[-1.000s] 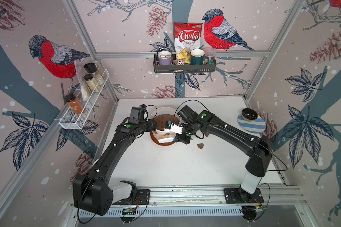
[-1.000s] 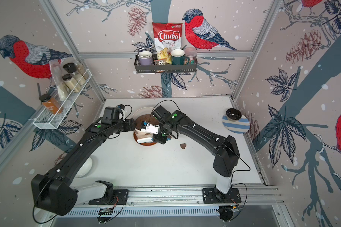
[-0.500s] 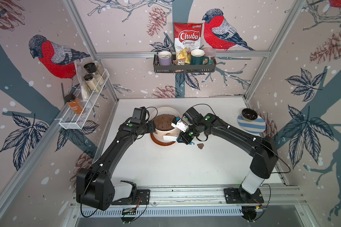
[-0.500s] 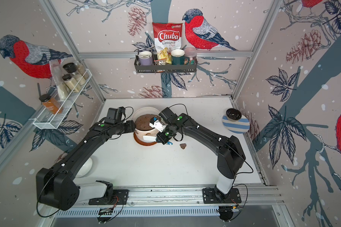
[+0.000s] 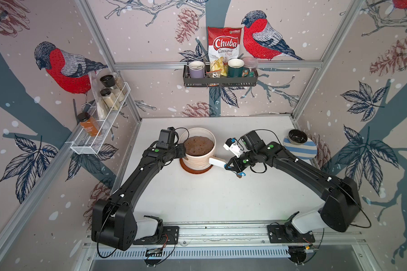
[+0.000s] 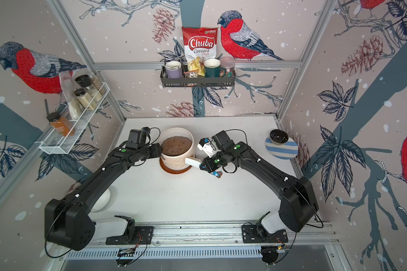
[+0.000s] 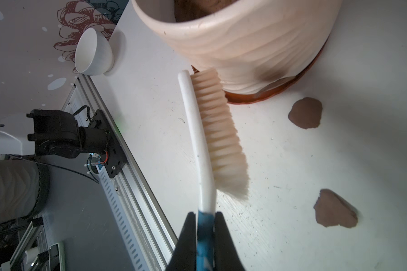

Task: Scrub the dried mud off the ceramic pot
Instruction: Brush off the soil from the pot.

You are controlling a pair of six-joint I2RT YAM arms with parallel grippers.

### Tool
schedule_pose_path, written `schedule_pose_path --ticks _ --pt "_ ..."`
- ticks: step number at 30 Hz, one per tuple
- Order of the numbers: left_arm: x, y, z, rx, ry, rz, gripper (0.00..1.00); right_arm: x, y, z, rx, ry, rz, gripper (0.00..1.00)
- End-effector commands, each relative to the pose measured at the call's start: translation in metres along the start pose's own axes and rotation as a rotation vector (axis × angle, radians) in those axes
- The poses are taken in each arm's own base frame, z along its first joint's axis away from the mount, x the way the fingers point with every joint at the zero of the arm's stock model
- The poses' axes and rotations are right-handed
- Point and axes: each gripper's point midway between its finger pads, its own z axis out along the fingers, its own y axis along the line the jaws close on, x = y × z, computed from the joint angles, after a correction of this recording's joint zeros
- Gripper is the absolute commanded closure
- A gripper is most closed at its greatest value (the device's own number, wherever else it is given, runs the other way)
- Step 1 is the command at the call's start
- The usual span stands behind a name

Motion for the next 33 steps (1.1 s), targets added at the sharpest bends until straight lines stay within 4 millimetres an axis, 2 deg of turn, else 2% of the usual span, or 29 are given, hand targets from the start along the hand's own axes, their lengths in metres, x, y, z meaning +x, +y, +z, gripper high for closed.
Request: schedule_pose_path --ticks 1,5,8,10,12,13,16,20,23,26,28,31,33 --pt "0.012 0.004 0.002 -0.011 0.042 0.015 0.45 0.017 -0.004 -0.014 0.022 -0.011 -0.016 1.00" --pt "0.012 0.003 0.003 -0.002 0.032 0.017 0.45 0.033 -0.010 -0.030 0.064 -0.019 -0.037 1.00" --pt "0.012 0.002 0.004 0.005 0.028 0.020 0.45 0.029 -0.002 -0.040 0.069 -0.045 -0.123 1.00" --pt "0.013 0.003 0.005 0.007 0.027 0.020 0.45 0.019 0.012 -0.039 0.077 -0.056 -0.243 1.00" --pt "0.015 0.004 0.006 0.005 0.024 0.016 0.45 0.009 0.032 -0.031 0.078 -0.055 -0.367 1.00" --pt "0.015 0.004 0.006 0.003 0.021 0.014 0.45 0.004 0.040 -0.020 0.067 -0.036 -0.401 1.00" --pt "0.013 0.005 0.006 0.004 0.014 0.011 0.44 -0.024 0.073 0.002 0.029 -0.054 -0.452 1.00" --pt "0.008 0.005 0.003 0.029 -0.002 -0.008 0.40 -0.065 0.107 0.027 0.064 -0.162 -0.385 1.00" --pt "0.002 0.011 0.000 0.023 -0.024 -0.042 0.31 -0.083 0.132 0.050 0.027 -0.191 -0.286 1.00" --pt "-0.003 0.017 -0.002 0.008 -0.052 -0.068 0.27 -0.090 0.133 0.072 0.057 -0.192 -0.203 1.00" --pt "-0.006 0.024 -0.003 -0.008 -0.070 -0.108 0.27 -0.096 0.120 0.080 0.120 -0.207 -0.105 1.00" --pt "-0.013 0.031 -0.003 -0.007 -0.102 -0.189 0.26 -0.100 0.110 0.089 0.167 -0.203 -0.030 1.00" --pt "-0.018 0.030 -0.002 0.024 -0.115 -0.218 0.26 -0.103 0.107 0.093 0.189 -0.204 -0.007 1.00"
